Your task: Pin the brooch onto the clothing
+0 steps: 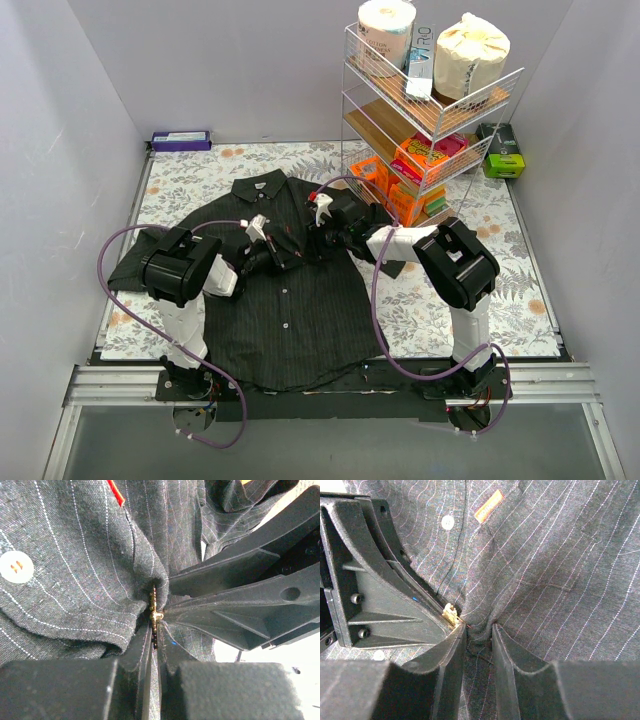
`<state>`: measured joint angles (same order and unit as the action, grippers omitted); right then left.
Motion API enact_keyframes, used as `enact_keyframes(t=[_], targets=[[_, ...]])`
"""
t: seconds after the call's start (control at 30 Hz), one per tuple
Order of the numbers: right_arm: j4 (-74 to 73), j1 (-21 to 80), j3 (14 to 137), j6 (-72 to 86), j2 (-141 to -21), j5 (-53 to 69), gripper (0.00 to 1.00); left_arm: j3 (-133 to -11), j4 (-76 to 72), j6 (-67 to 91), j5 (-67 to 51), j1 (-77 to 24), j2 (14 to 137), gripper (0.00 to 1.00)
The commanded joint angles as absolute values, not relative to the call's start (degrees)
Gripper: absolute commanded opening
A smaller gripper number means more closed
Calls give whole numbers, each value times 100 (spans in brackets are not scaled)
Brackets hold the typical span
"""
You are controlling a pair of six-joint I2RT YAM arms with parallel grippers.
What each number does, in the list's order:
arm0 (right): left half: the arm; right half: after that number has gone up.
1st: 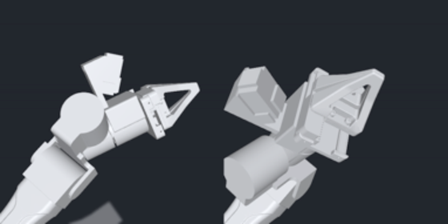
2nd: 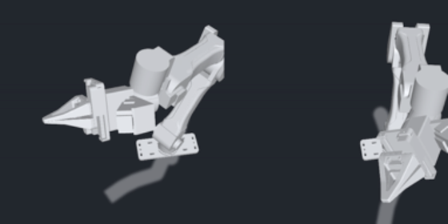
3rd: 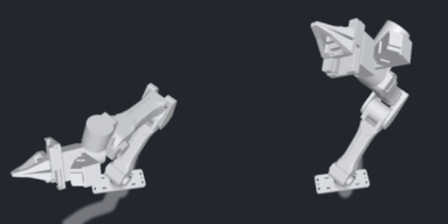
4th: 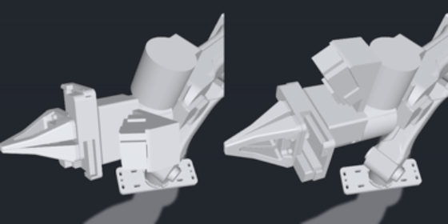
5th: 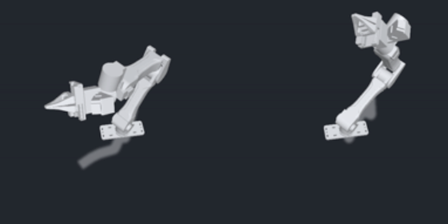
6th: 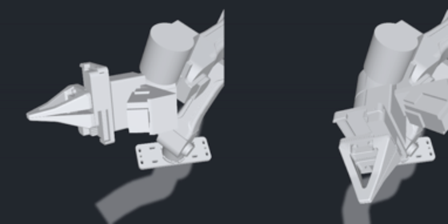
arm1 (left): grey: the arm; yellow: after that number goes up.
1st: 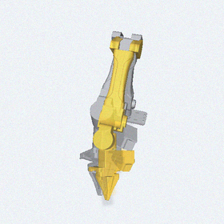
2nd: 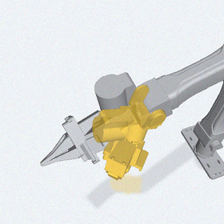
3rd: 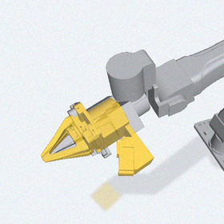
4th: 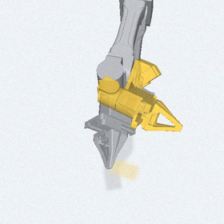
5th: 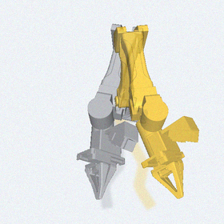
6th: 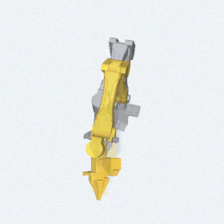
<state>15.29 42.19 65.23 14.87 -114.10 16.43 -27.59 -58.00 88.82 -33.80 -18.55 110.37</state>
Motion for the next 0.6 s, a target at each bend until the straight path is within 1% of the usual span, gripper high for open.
enact_keyframes(t=[0.0, 0.1, 0.37, 0.57], targets=[[1433, 4386, 6556, 1310, -11373, 1969, 35, -3076, -5353, 8657, -3560, -1969, 11022, 0], [1371, 4403, 6600, 1239, -11399, 1969, 33, -3207, -4993, 8640, -3577, -1969, 11039, 0], [1292, 4421, 6618, 1116, -11399, 1969, 28, -3401, -4632, 8719, -3612, -1969, 11074, 0], [1248, 4421, 6636, 915, -11417, 2021, 20, -3577, -4290, 8728, -3726, -1969, 11118, 0]])
